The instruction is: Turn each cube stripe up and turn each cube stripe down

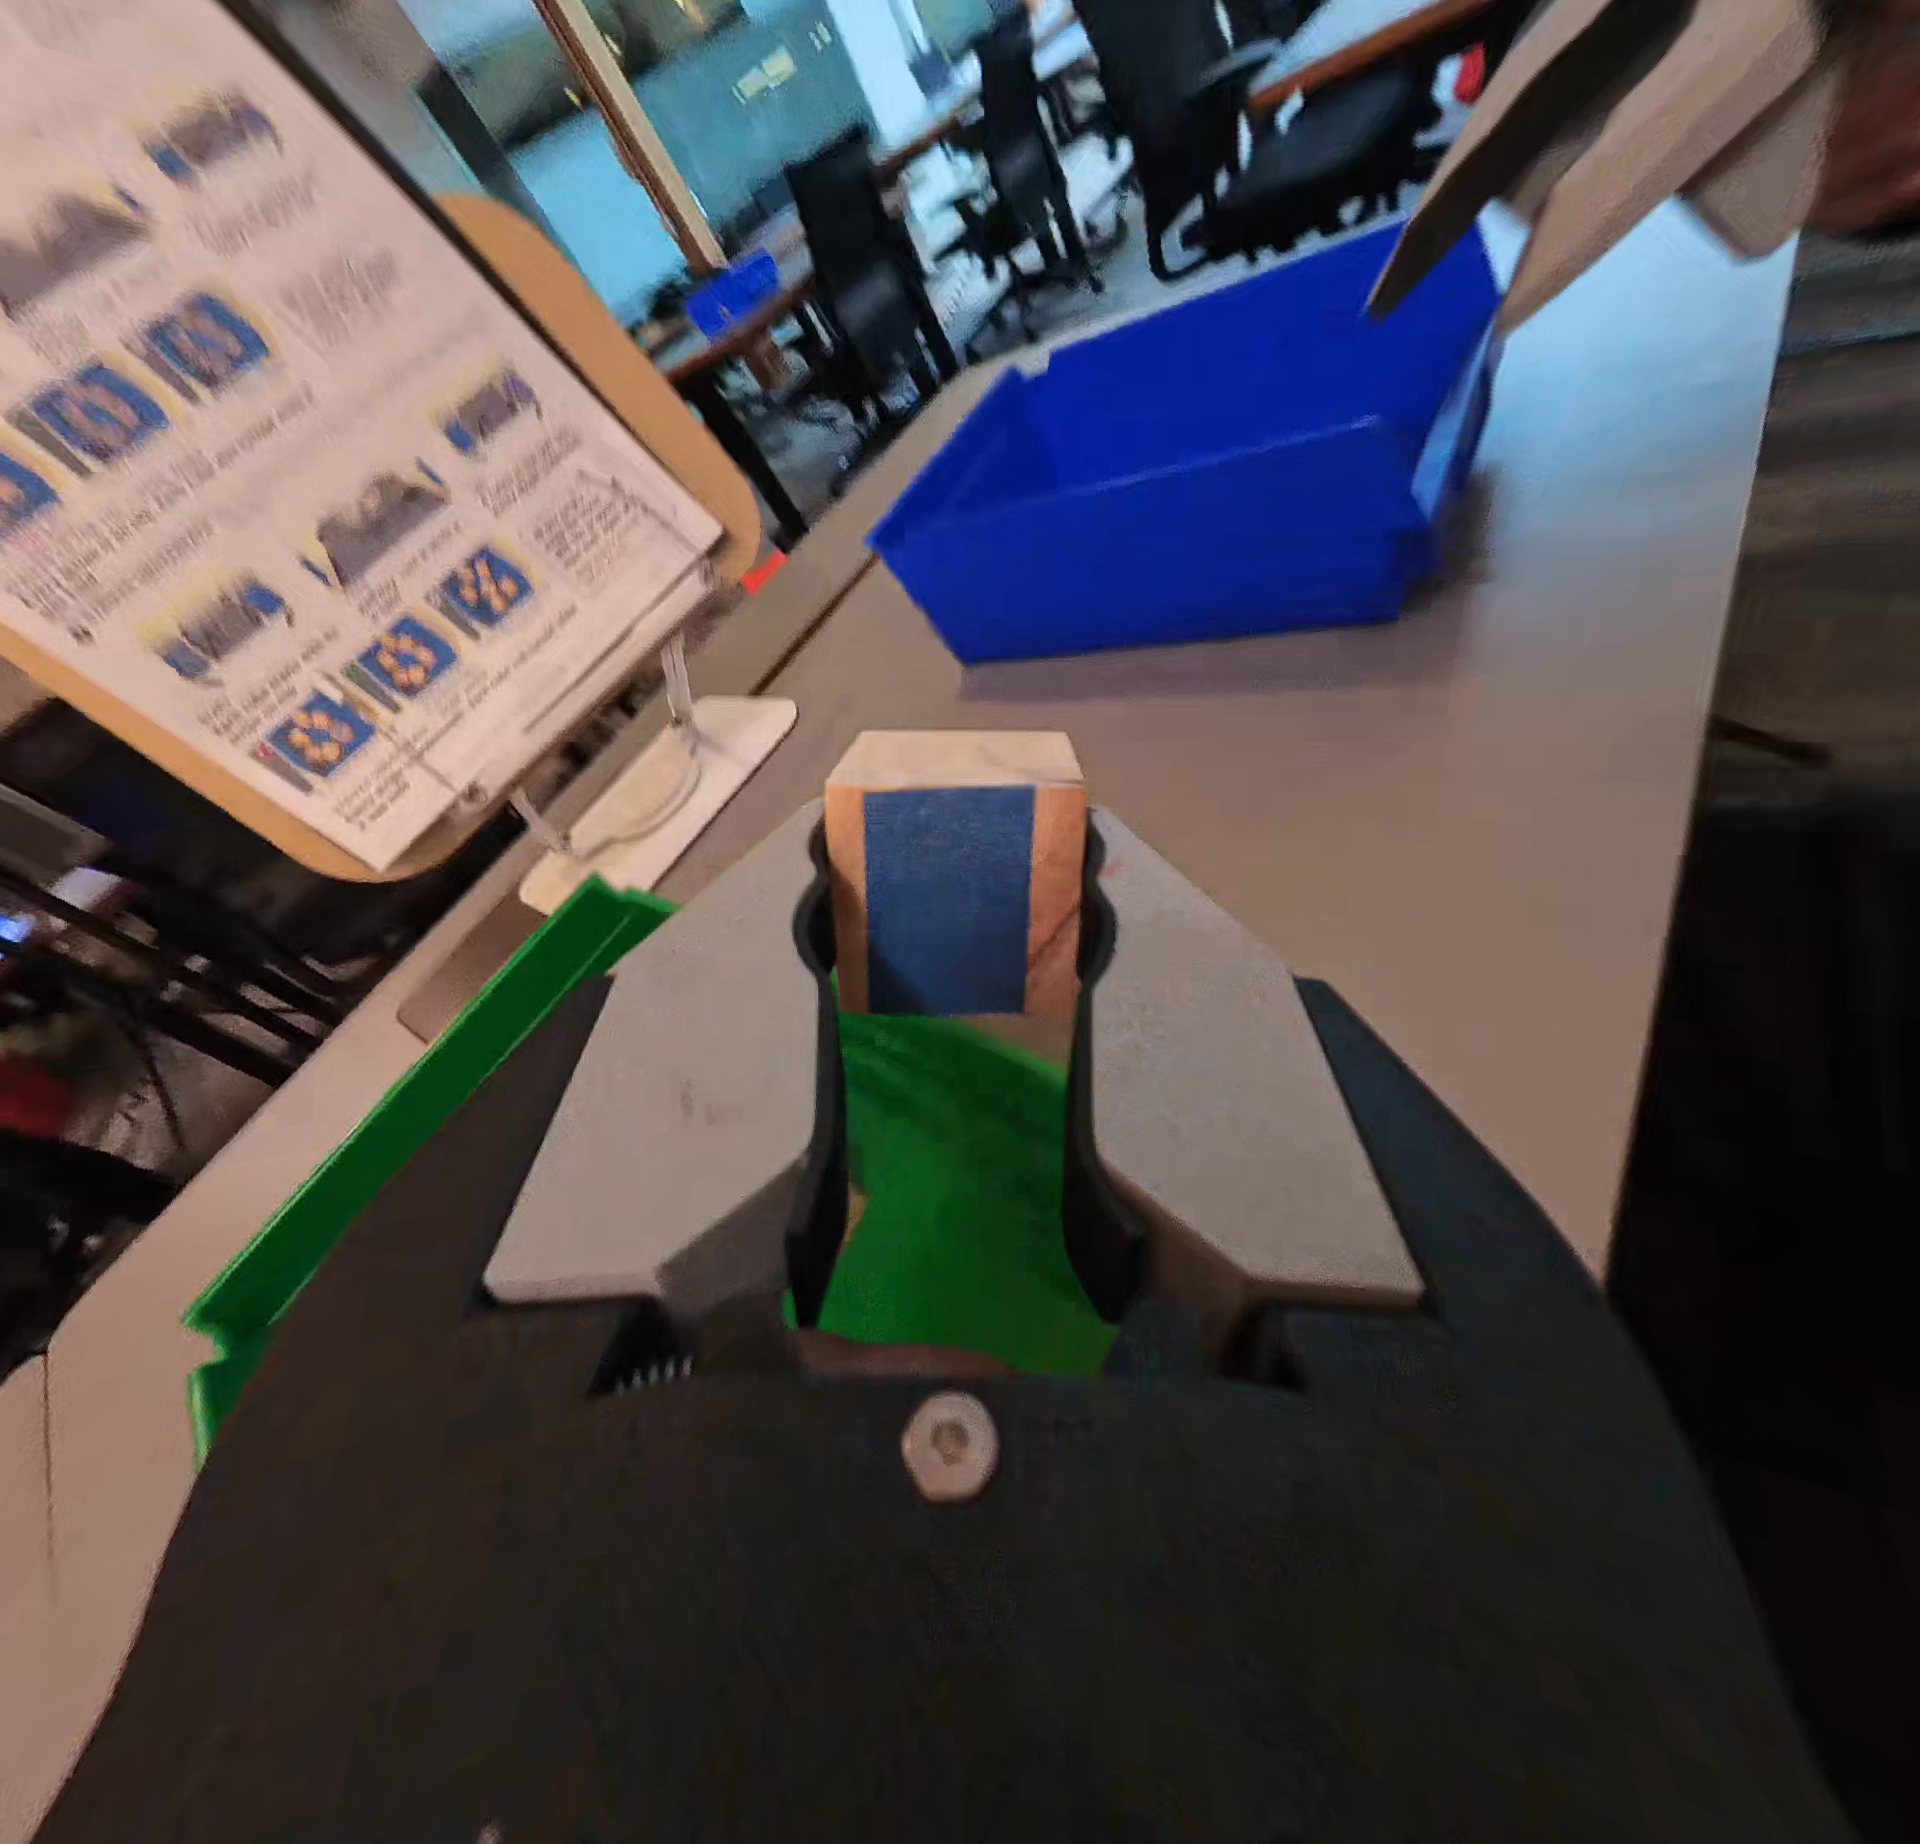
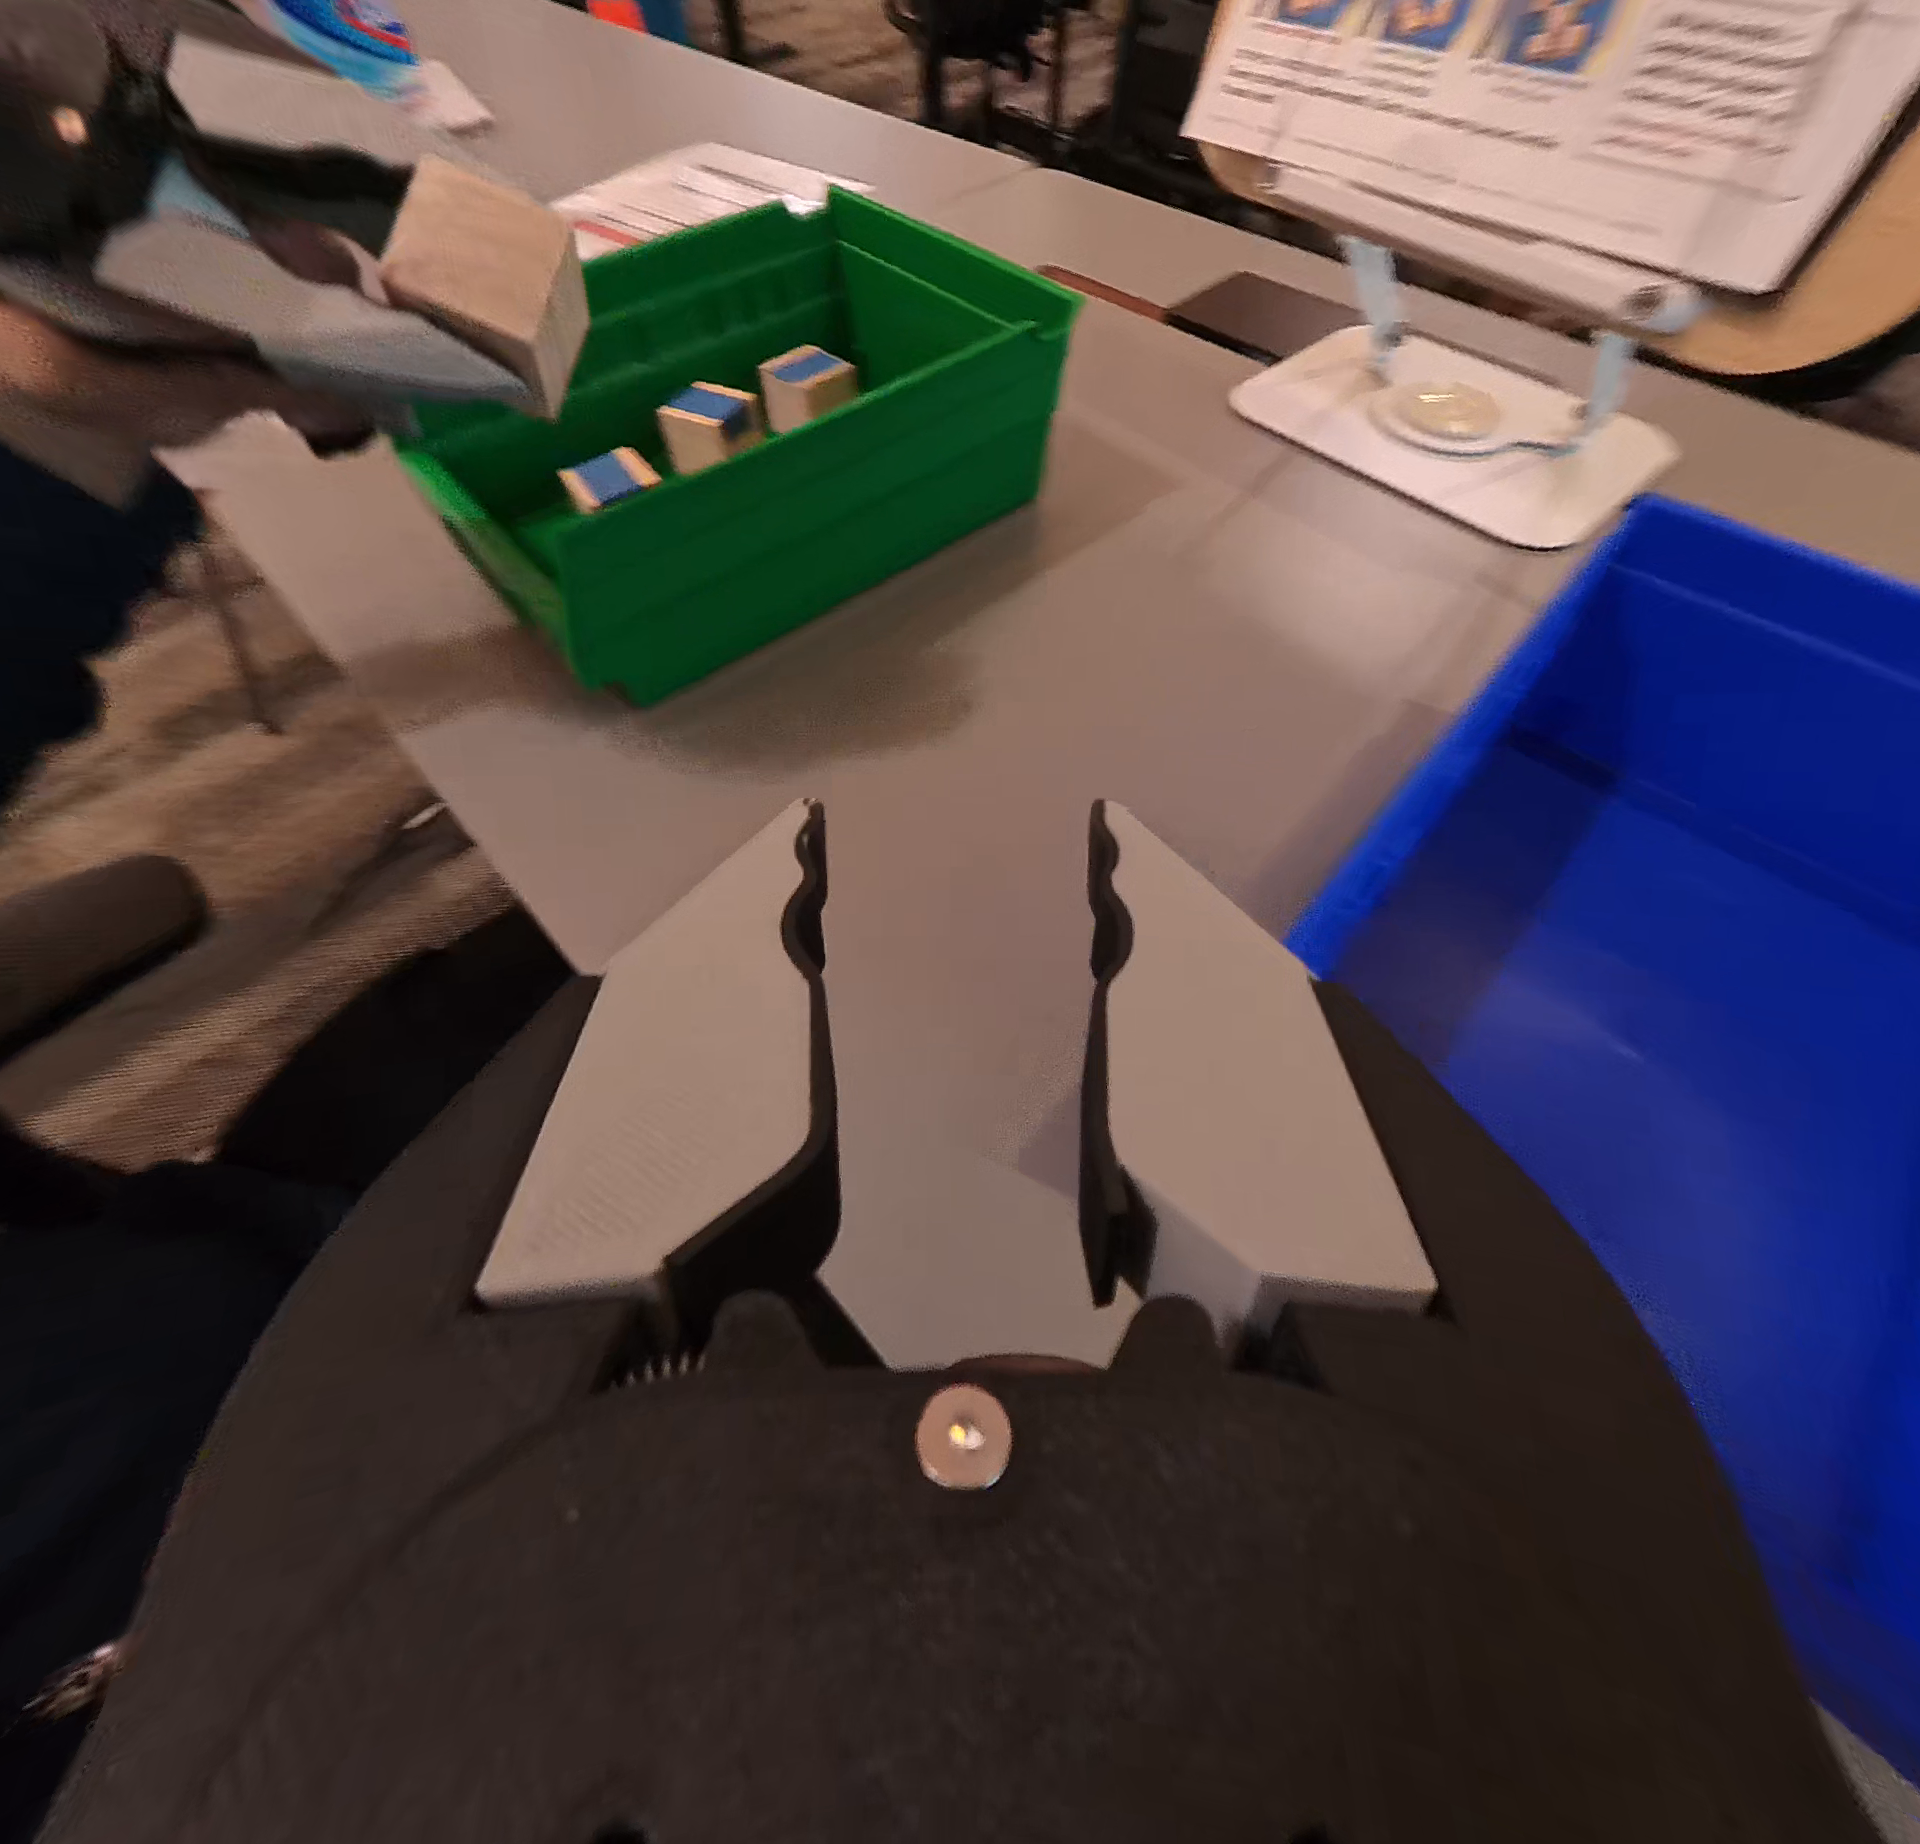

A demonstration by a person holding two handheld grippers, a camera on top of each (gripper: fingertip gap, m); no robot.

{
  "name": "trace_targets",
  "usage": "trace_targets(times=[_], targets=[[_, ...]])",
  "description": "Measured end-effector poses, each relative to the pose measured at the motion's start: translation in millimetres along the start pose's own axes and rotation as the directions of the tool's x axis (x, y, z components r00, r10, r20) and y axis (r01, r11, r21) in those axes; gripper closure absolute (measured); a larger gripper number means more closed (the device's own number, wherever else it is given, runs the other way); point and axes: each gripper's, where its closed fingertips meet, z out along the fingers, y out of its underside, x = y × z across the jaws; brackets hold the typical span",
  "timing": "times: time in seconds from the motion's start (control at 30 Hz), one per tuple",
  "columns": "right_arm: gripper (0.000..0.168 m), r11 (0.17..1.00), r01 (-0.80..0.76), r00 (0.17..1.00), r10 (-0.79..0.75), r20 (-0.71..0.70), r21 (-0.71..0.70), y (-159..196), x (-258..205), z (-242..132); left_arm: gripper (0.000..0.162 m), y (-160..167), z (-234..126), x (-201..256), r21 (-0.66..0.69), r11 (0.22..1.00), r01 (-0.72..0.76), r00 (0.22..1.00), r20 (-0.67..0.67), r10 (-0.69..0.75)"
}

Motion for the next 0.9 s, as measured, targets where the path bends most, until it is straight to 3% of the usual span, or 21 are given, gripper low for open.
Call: trace_targets(times=[0.13,0.2,0.27,0.4,0.7,0.83,0.9], targets=[[0.114,0.999,-0.043,0.981,0.041,0.190,0.009,-2.7,-37.2,7.6,0.120,-26.4,4.6,65.9,0.065,0.985,-0.158,0.985,0.082,0.152],[0.108,0.995,-0.088,0.943,0.070,0.324,0.041,-11.1,-60.1,2.4,0.119,-48.8,3.9,92.9,0.166,0.964,-0.210,0.976,0.088,0.198],[0.102,0.985,-0.156,0.875,0.104,0.474,0.072,-22.4,-82.5,-7.6,0.119,-67.9,3.7,117.9,0.259,0.940,-0.224,0.974,0.038,0.222],[0.095,0.966,-0.256,0.686,0.161,0.709,0.028,-30.9,-118.8,-27.3,0.119,-81.6,2.3,123.5,0.301,0.904,-0.304,0.951,0.142,0.273],[0.094,0.950,-0.289,0.589,0.276,0.759,-0.122,-16.8,-141.2,-8.3,0.119,-80.6,7.9,134.1,0.325,0.867,-0.378,0.924,0.197,0.329],[0.110,0.950,-0.287,0.596,0.278,0.753,-0.124,-12.9,-135.8,-3.7,0.119,-81.0,10.2,143.8,0.356,0.862,-0.361,0.932,0.157,0.326],[0.109,0.937,-0.323,0.578,0.305,0.757,-0.131,-14.1,-130.0,-2.0,0.119,-82.4,10.3,145.0,0.360,0.854,-0.375,0.927,0.169,0.336]])
